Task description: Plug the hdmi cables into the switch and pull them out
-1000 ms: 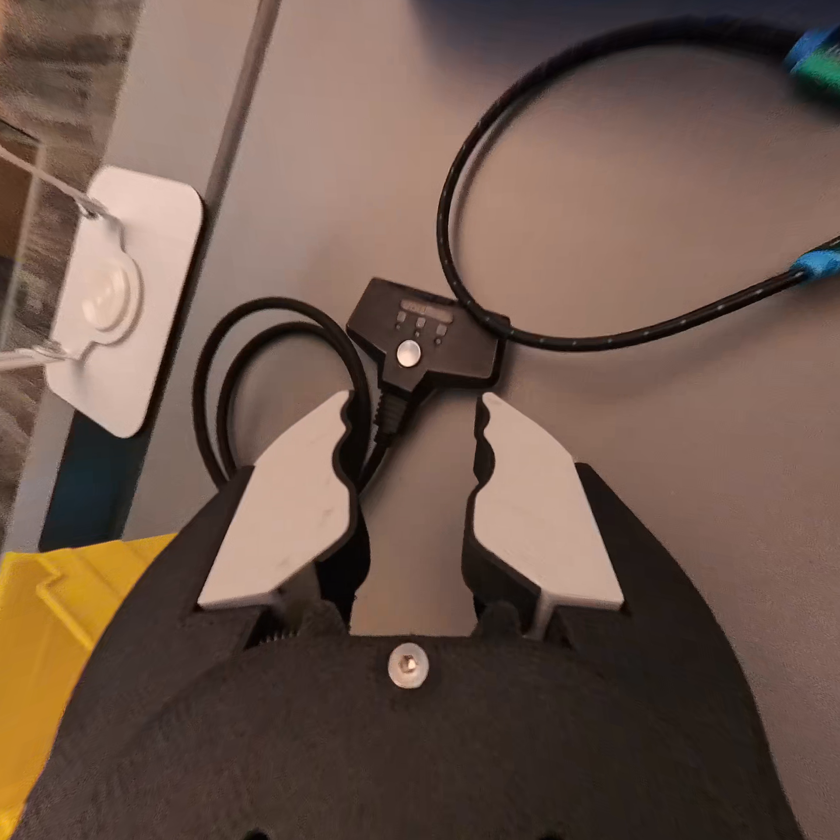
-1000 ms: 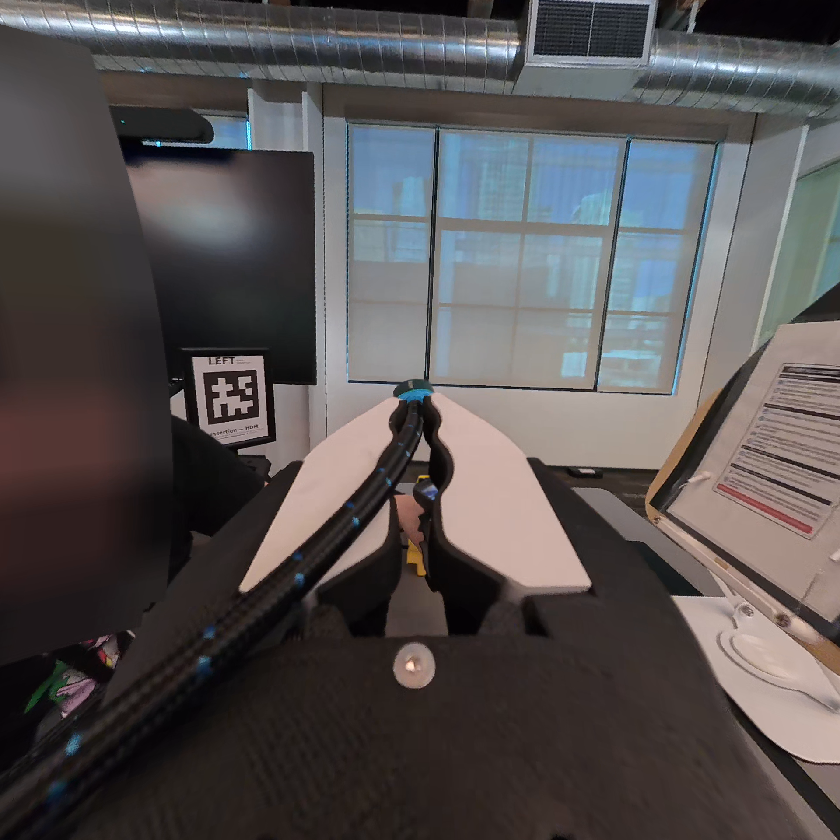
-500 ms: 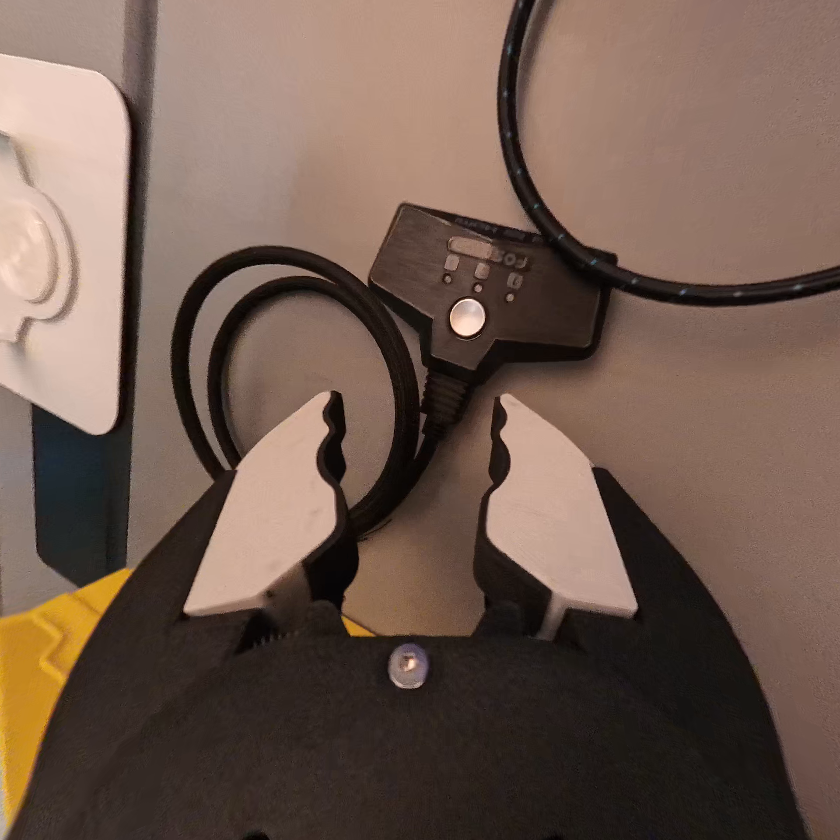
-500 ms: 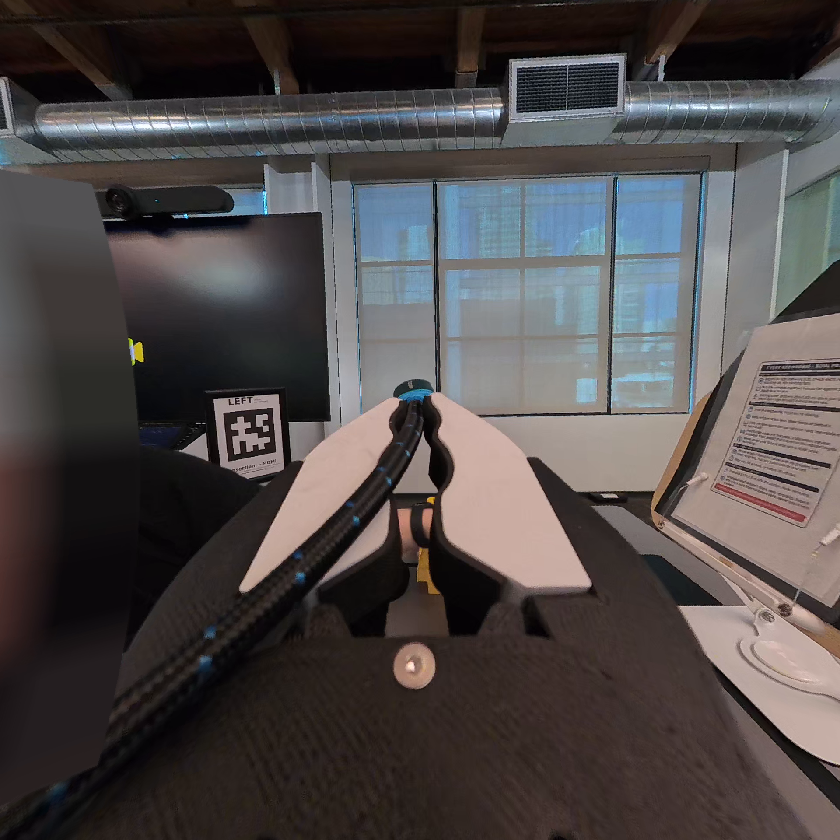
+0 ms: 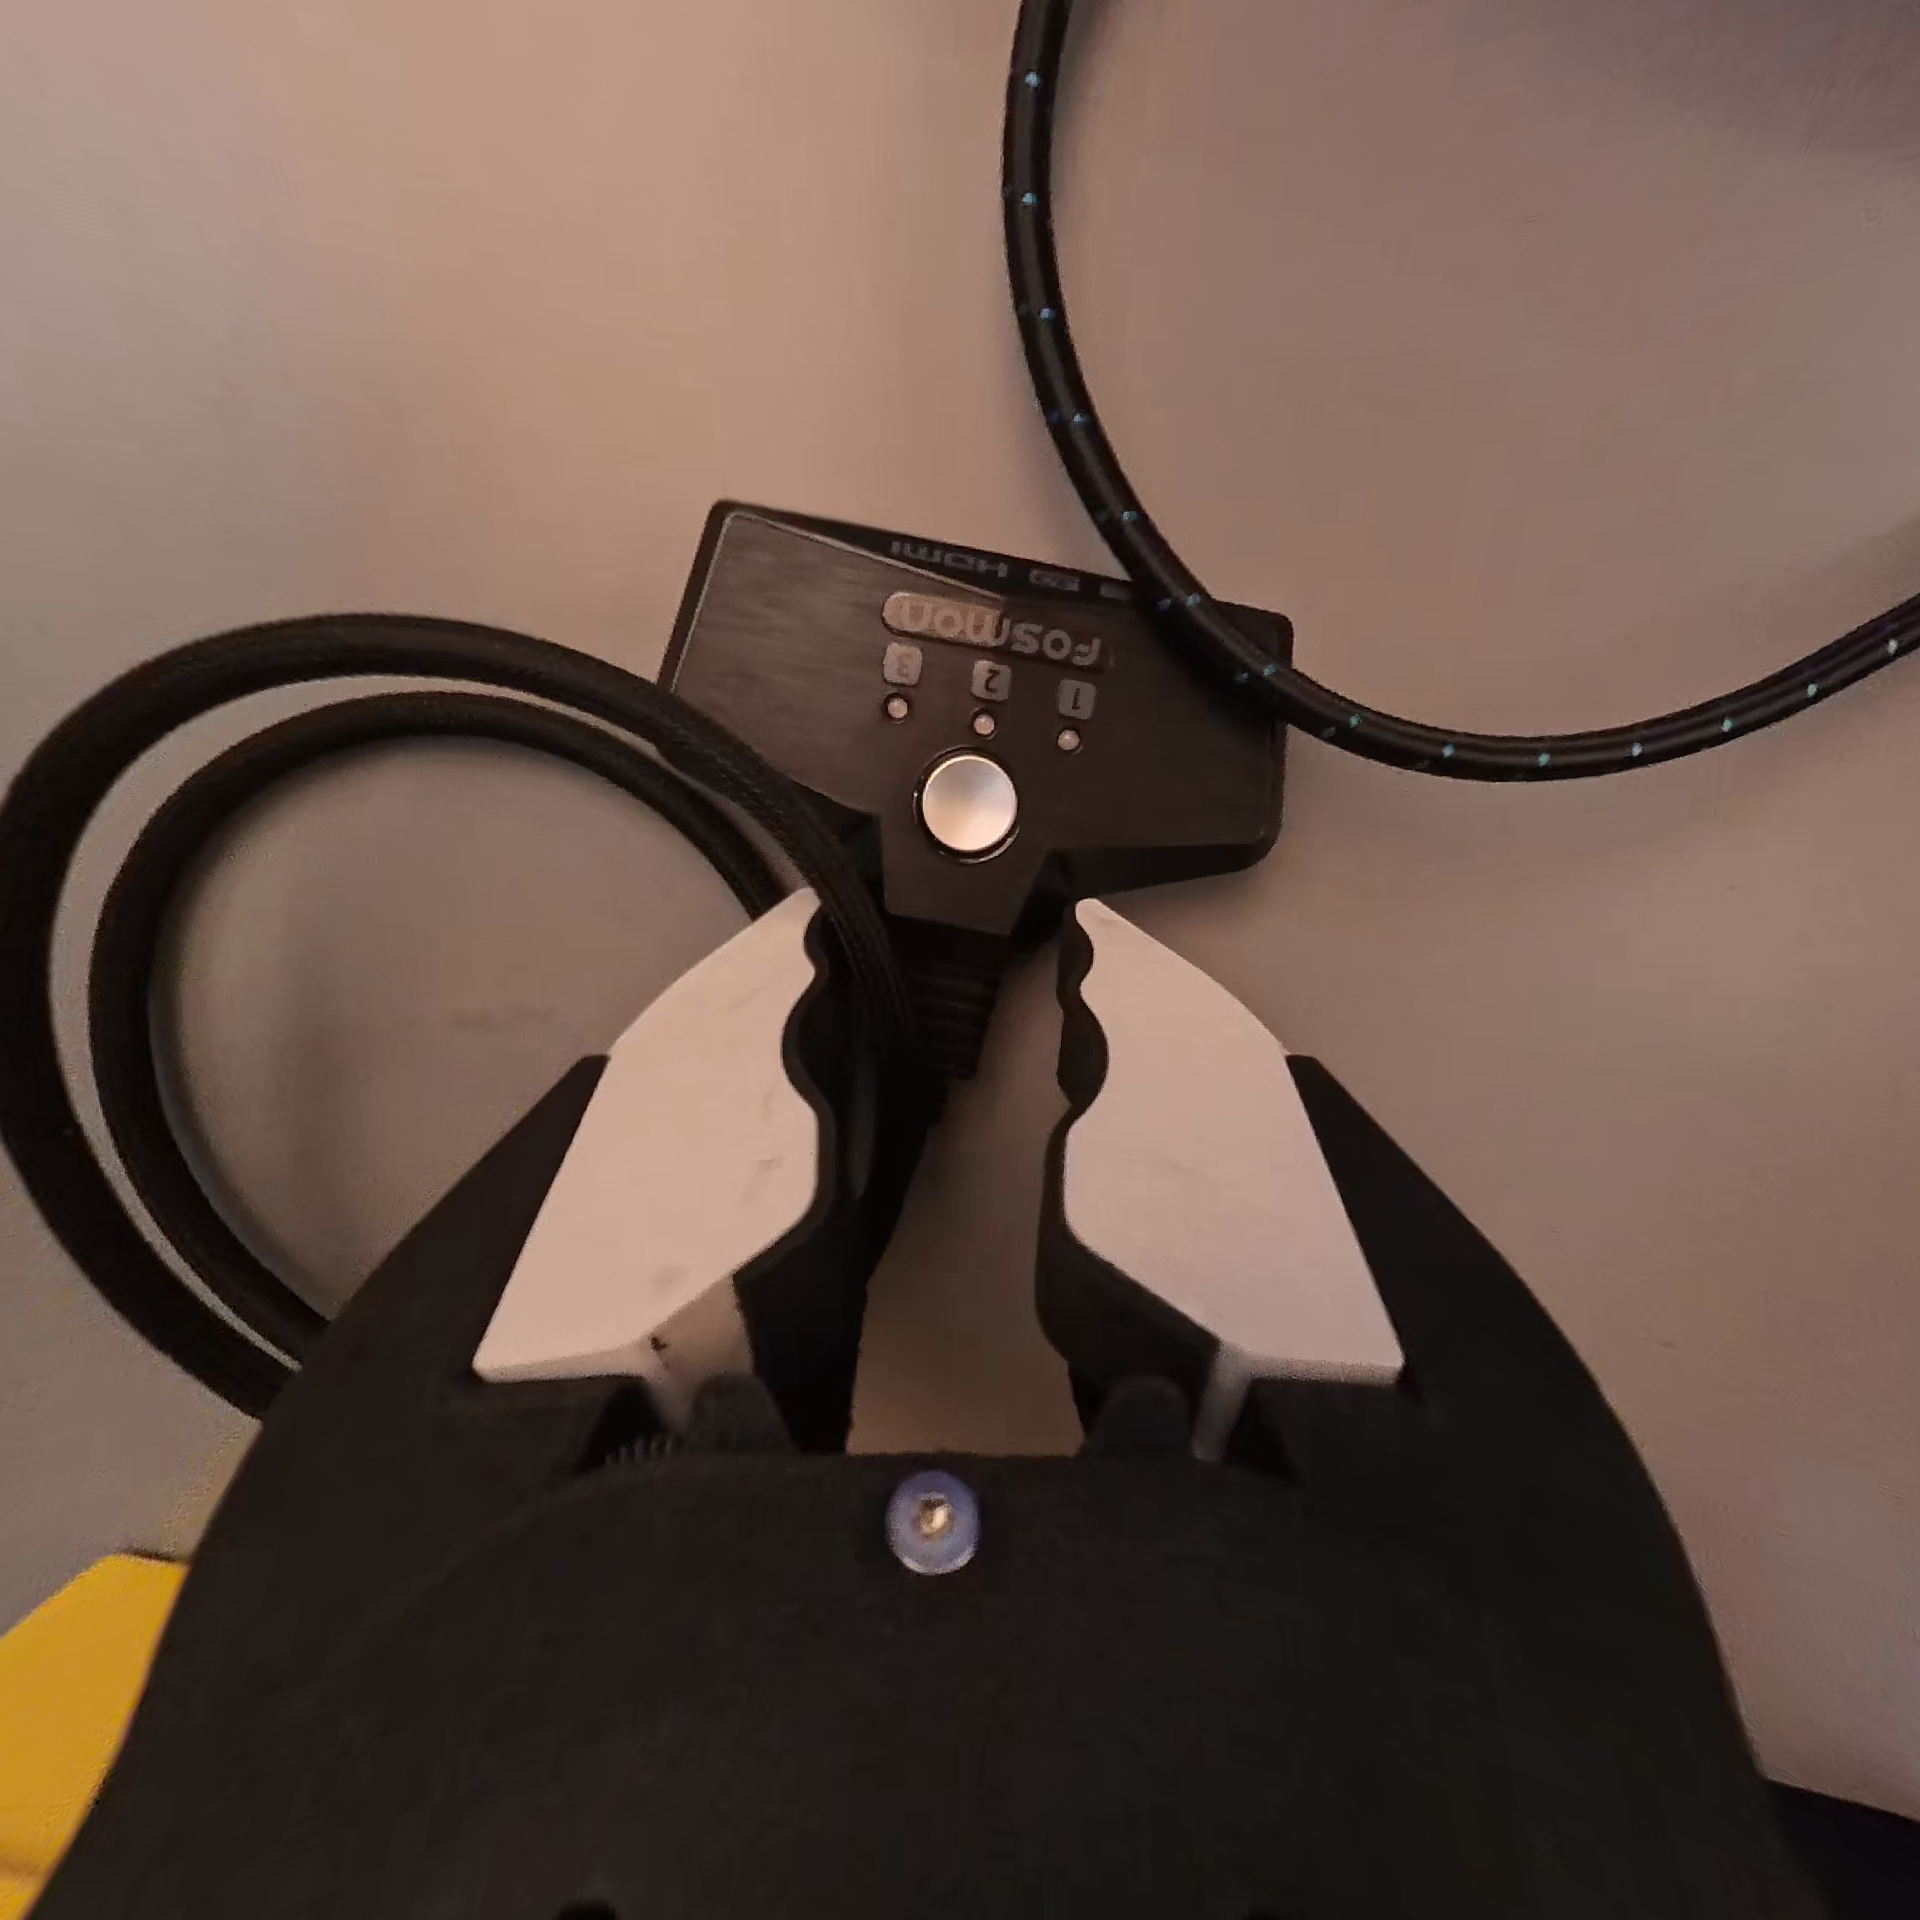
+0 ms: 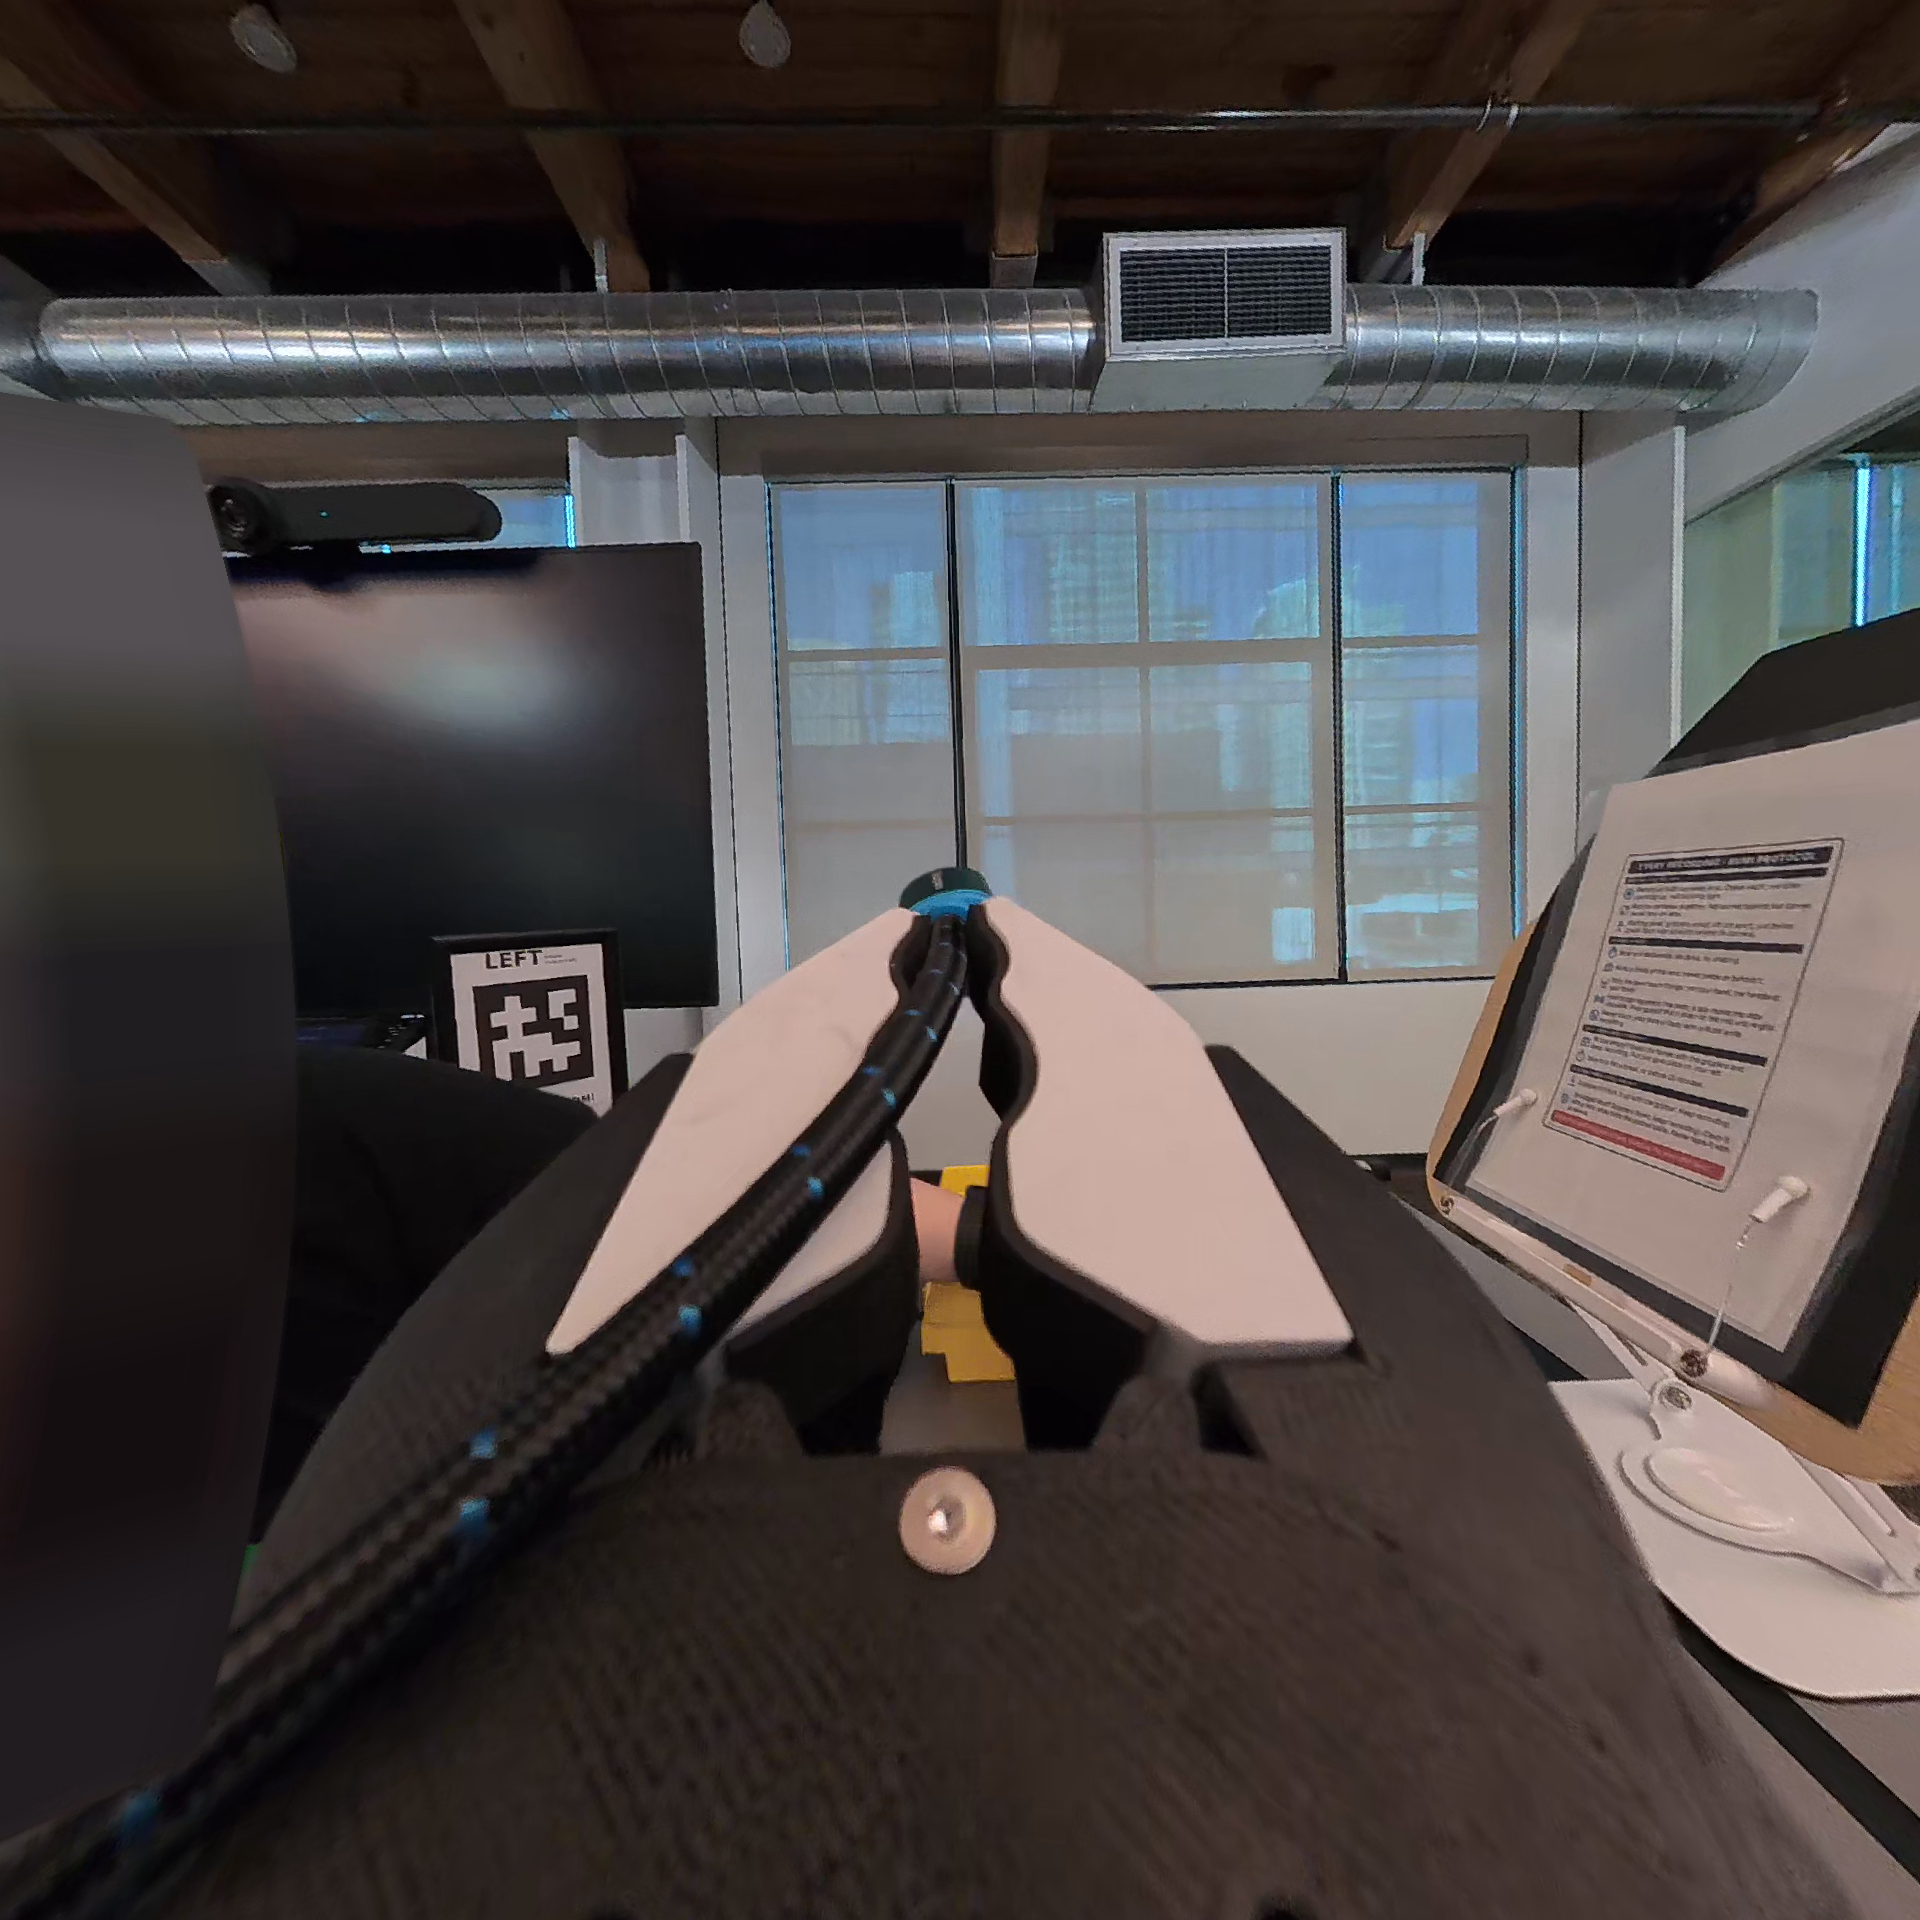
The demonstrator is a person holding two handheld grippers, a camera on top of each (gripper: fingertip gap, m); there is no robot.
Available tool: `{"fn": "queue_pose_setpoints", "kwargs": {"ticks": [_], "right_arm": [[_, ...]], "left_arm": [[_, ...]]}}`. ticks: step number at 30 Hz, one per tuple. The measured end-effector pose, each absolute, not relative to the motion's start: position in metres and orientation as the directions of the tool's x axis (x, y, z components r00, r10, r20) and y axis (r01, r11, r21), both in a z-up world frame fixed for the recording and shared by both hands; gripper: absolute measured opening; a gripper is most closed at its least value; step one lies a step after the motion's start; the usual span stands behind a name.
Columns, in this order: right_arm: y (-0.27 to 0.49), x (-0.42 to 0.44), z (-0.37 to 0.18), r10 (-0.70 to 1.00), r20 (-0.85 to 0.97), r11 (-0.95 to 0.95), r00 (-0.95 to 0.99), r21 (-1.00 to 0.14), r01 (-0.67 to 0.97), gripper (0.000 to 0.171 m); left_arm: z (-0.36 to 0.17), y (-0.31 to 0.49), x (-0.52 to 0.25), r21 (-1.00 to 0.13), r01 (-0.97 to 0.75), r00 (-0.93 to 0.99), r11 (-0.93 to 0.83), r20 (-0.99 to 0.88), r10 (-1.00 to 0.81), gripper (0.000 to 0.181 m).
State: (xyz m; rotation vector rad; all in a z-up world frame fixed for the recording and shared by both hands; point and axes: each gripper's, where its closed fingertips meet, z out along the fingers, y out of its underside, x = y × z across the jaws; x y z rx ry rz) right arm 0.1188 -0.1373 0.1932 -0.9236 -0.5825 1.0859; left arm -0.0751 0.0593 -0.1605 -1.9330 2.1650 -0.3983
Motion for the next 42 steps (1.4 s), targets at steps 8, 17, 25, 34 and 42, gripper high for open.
{"fn": "queue_pose_setpoints", "kwargs": {"ticks": [8, 17, 25, 34, 42], "right_arm": [[-0.124, 0.114, 0.188, 0.915, -0.062, 0.144, 0.399, -0.873, -0.466, 0.007], [-0.104, 0.105, 0.185, 0.898, -0.103, 0.116, 0.427, -0.882, -0.457, 0.007], [-0.088, 0.070, 0.189, 0.877, -0.108, 0.104, 0.469, -0.909, -0.404, 0.007], [-0.083, 0.034, 0.192, 0.823, -0.071, 0.118, 0.564, -0.949, -0.291, 0.007], [-0.070, 0.018, 0.181, 0.789, -0.040, 0.104, 0.613, -0.975, -0.199, 0.007]], "left_arm": [[-0.122, 0.070, -0.066, -0.455, -0.889, 0.062, -0.055, 0.000, -0.998, 0.036], [0.008, 0.096, -0.056, -0.945, -0.316, 0.347, -0.082, -0.035, -0.937, 0.036], [0.108, 0.067, -0.055, -0.956, 0.077, 0.515, 0.282, -0.204, -0.833, 0.035], [0.116, 0.054, -0.044, -0.888, 0.162, 0.603, 0.430, -0.256, -0.756, 0.034], [0.119, 0.055, -0.052, -0.852, 0.248, 0.594, 0.460, -0.241, -0.767, 0.034]]}}
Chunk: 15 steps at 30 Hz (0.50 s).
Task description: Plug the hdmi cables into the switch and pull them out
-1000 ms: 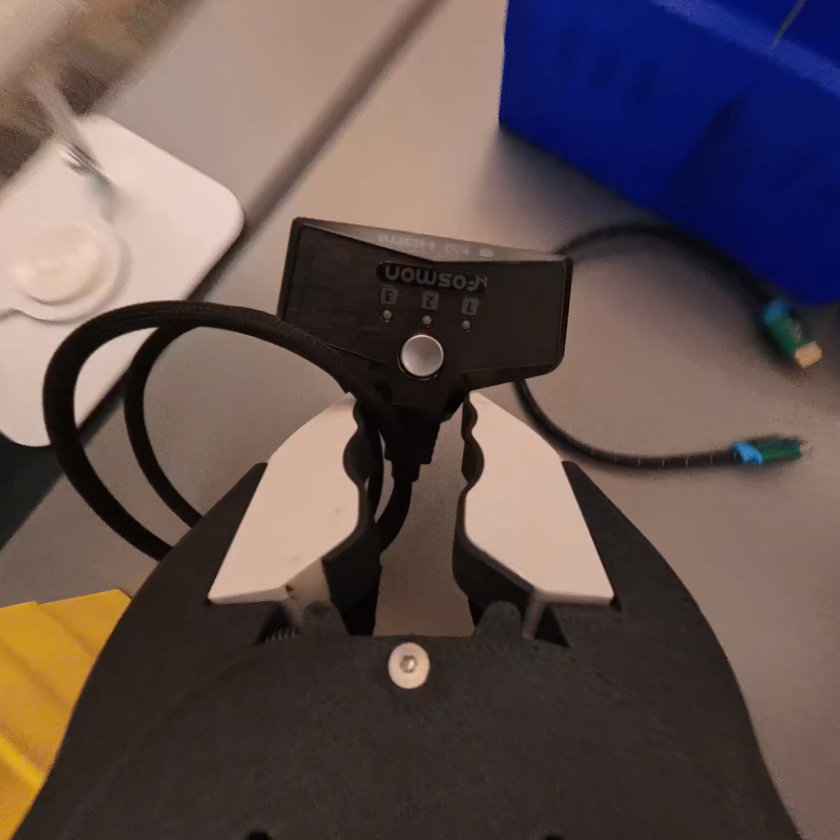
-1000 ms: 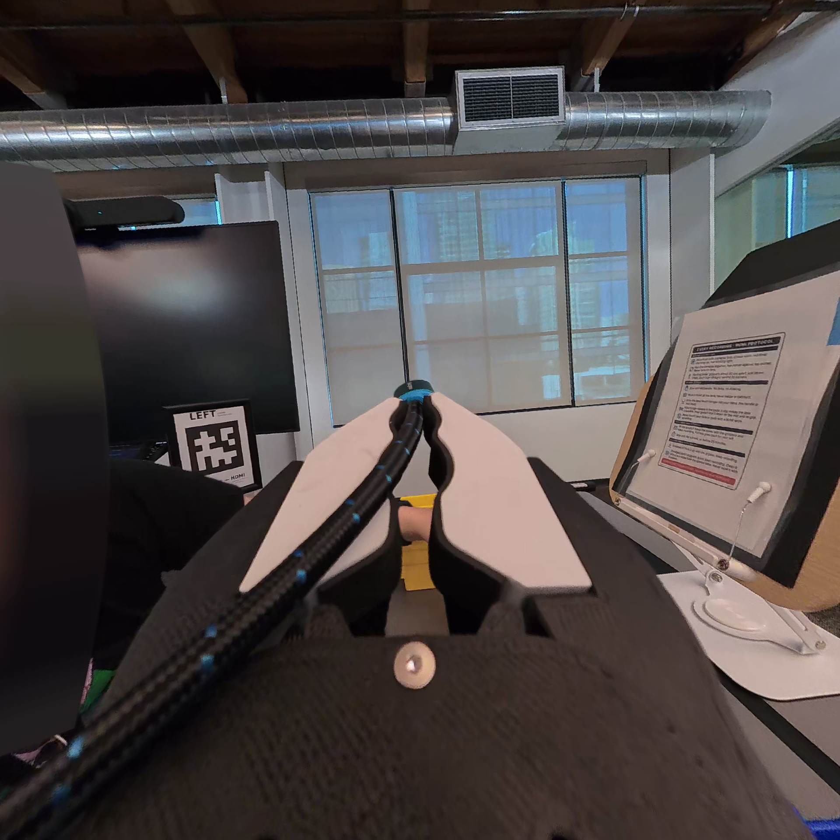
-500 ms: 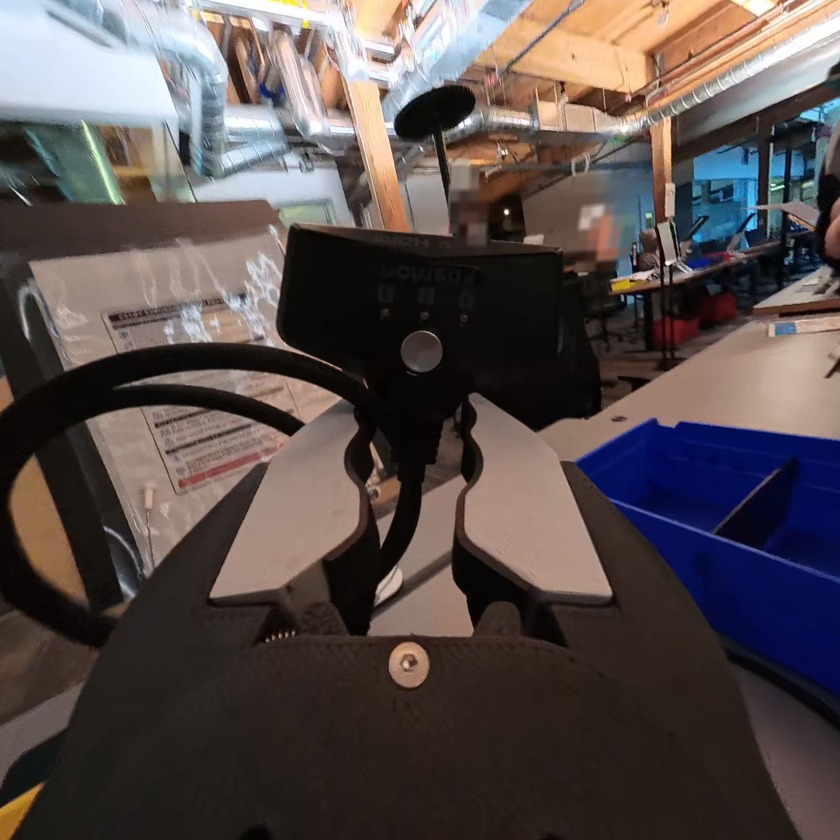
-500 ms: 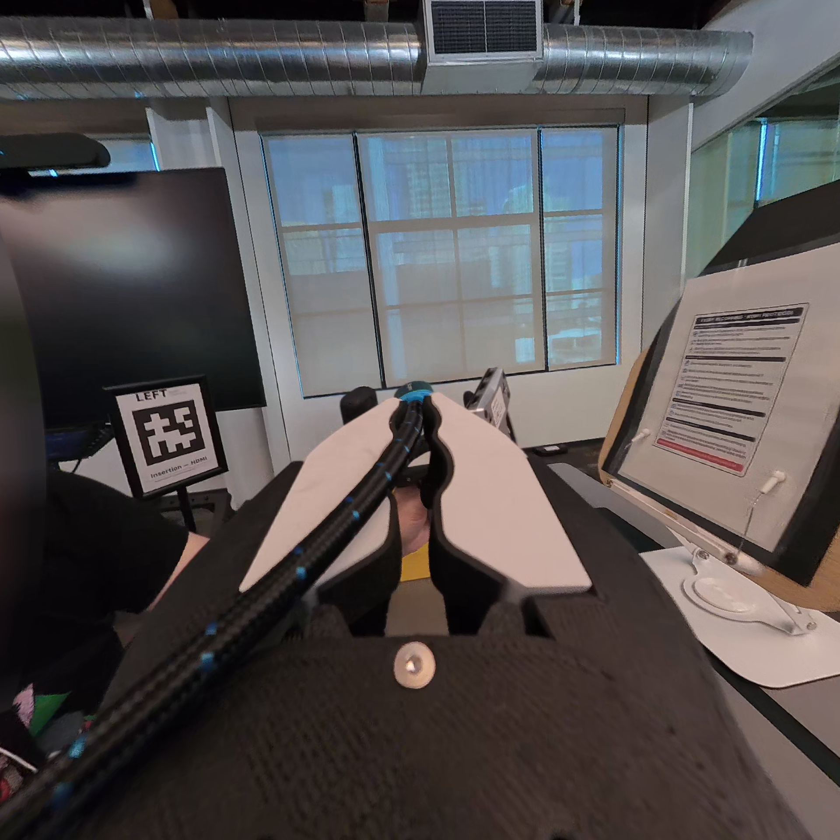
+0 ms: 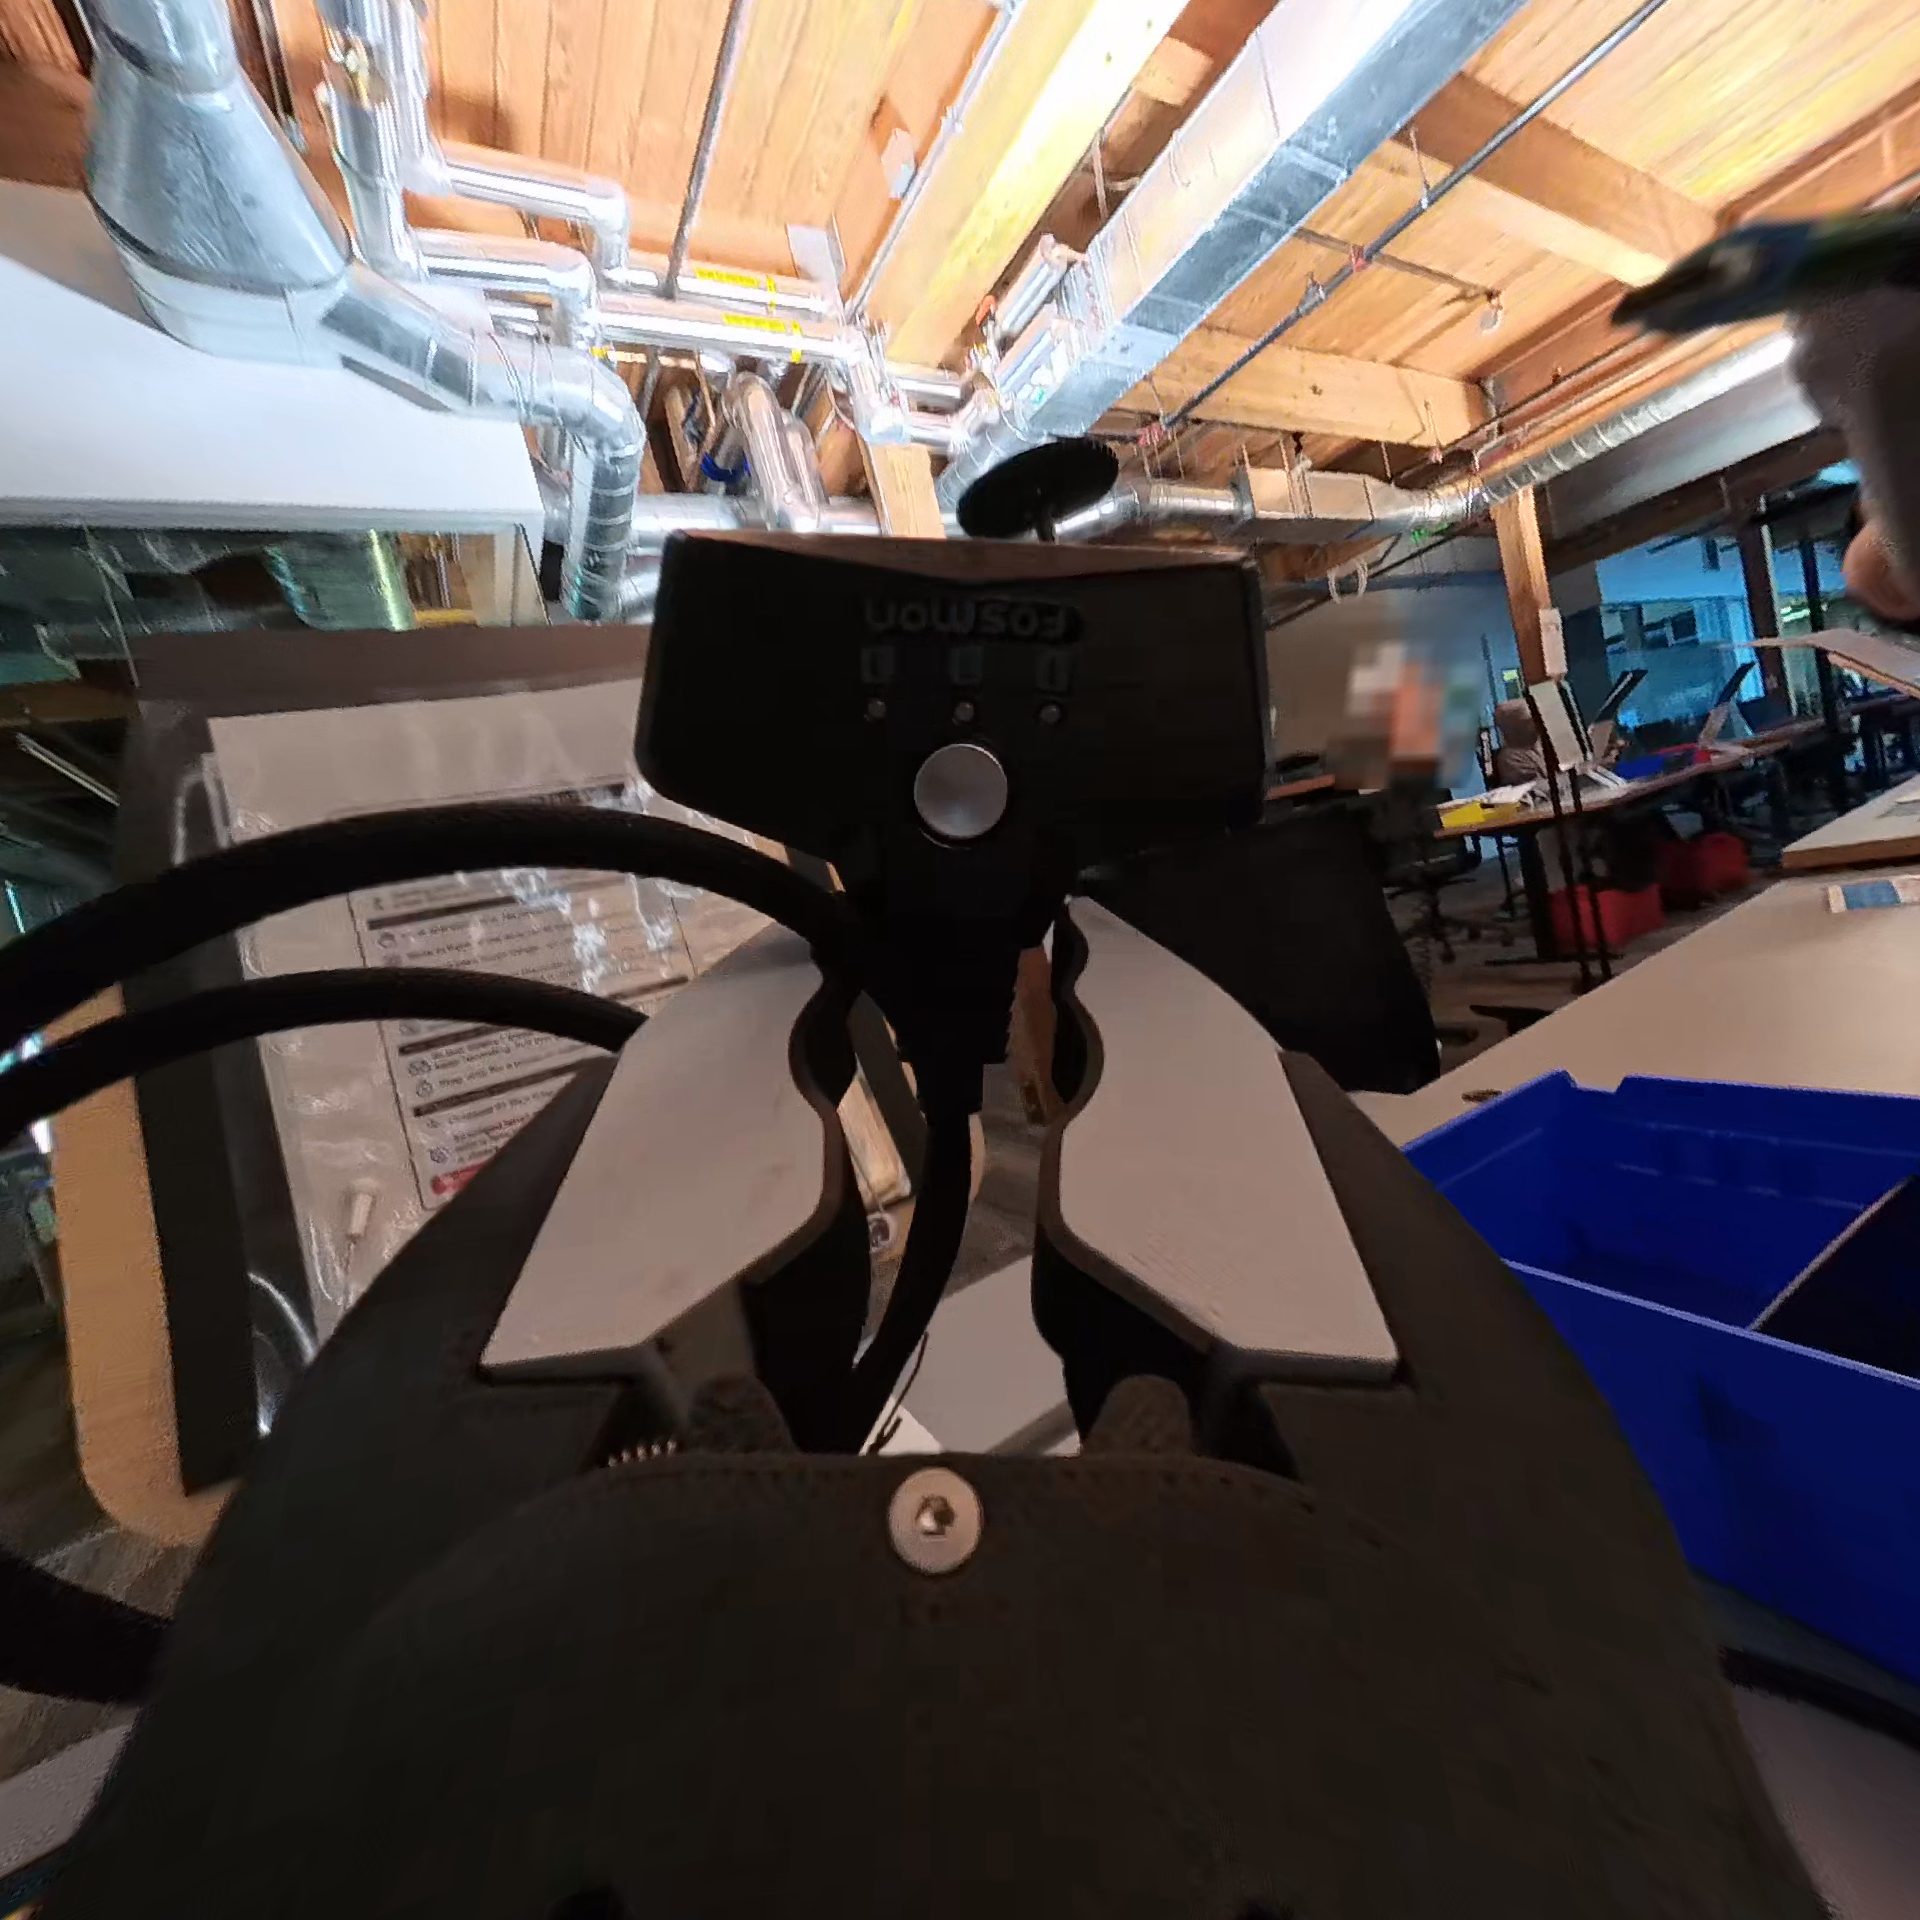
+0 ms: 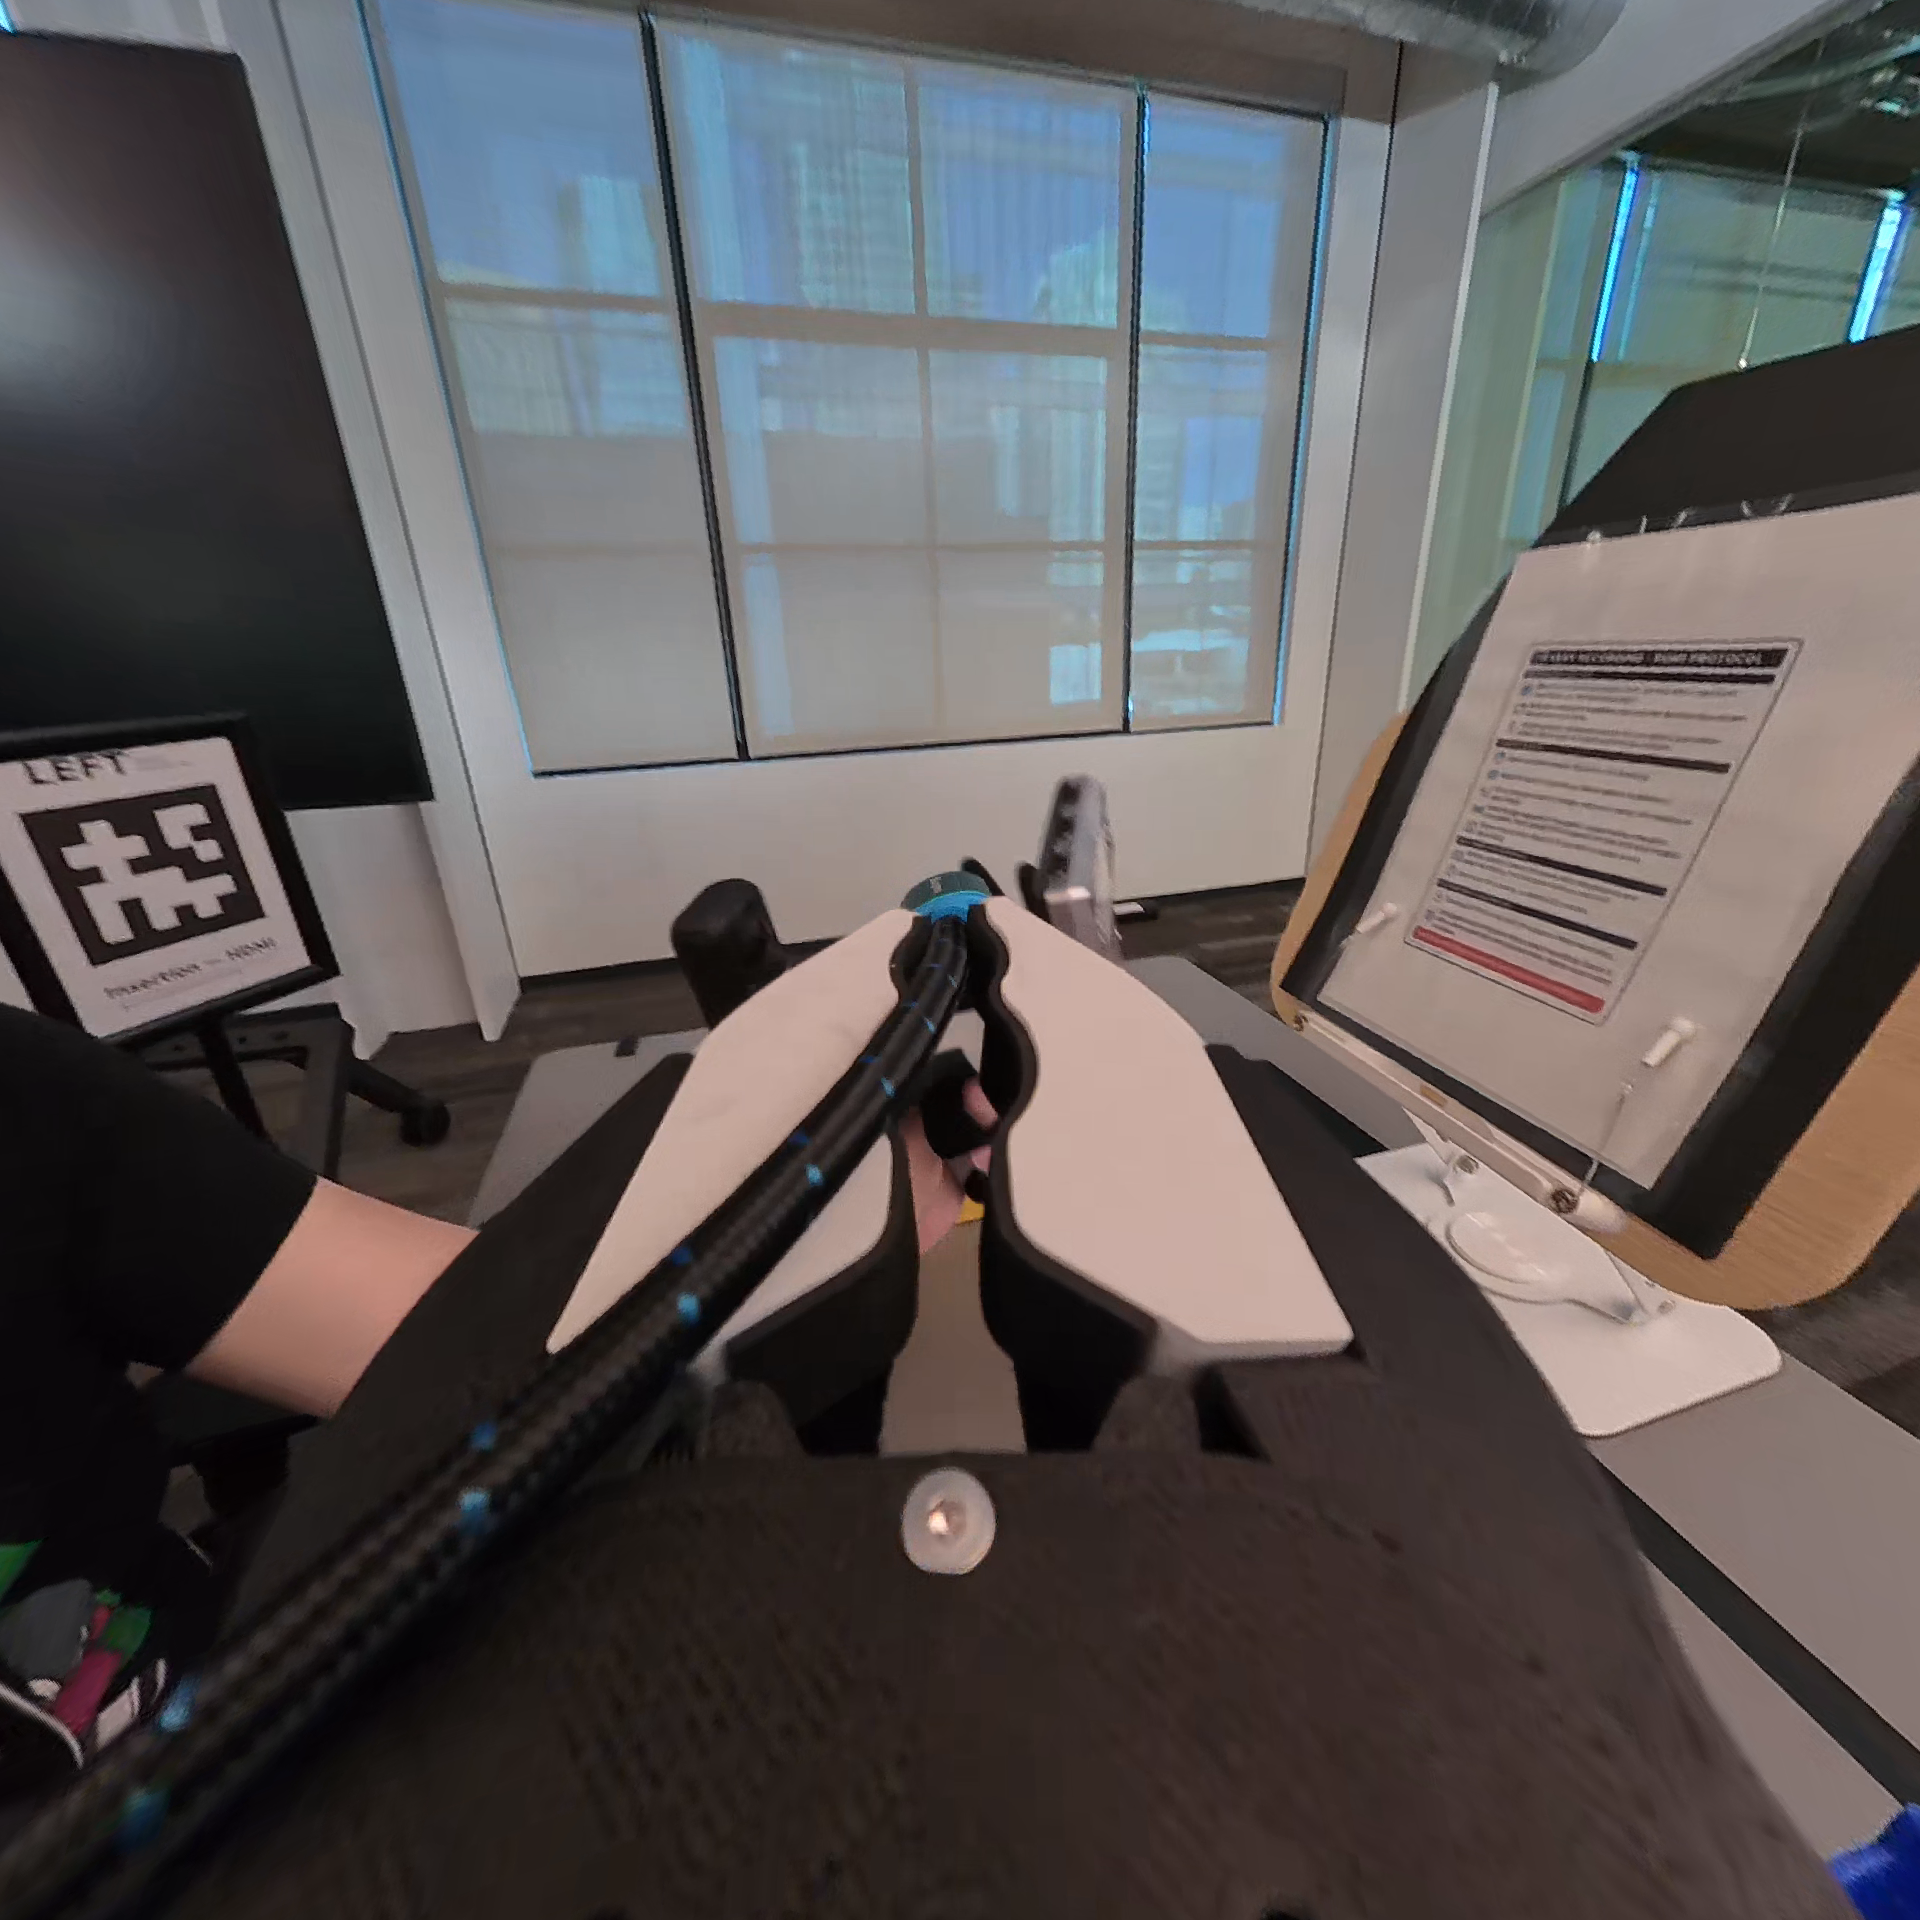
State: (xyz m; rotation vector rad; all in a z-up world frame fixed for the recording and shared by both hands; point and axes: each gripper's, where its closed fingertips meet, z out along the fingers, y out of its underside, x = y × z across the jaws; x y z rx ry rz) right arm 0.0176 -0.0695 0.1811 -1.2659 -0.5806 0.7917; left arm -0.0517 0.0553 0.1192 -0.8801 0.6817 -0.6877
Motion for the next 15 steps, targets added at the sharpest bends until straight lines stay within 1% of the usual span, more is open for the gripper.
{"fn": "queue_pose_setpoints", "kwargs": {"ticks": [3, 7, 11, 15], "right_arm": [[-0.066, 0.009, 0.177, 0.792, -0.012, 0.115, 0.610, -0.979, -0.168, 0.007], [-0.066, -0.004, 0.174, 0.786, 0.053, 0.145, 0.616, -0.984, -0.101, 0.007], [-0.068, -0.015, 0.173, 0.784, 0.077, 0.155, 0.616, -0.985, -0.074, 0.007], [-0.071, -0.022, 0.173, 0.787, 0.093, 0.166, 0.610, -0.984, -0.065, 0.007]], "left_arm": [[0.126, 0.055, -0.064, -0.826, 0.299, 0.613, 0.478, -0.217, -0.759, 0.034], [0.134, 0.056, -0.080, -0.798, 0.390, 0.609, 0.460, -0.151, -0.779, 0.035], [0.138, 0.055, -0.090, -0.778, 0.404, 0.618, 0.481, -0.156, -0.771, 0.035], [0.142, 0.051, -0.097, -0.737, 0.405, 0.661, 0.541, -0.174, -0.730, 0.034]]}}
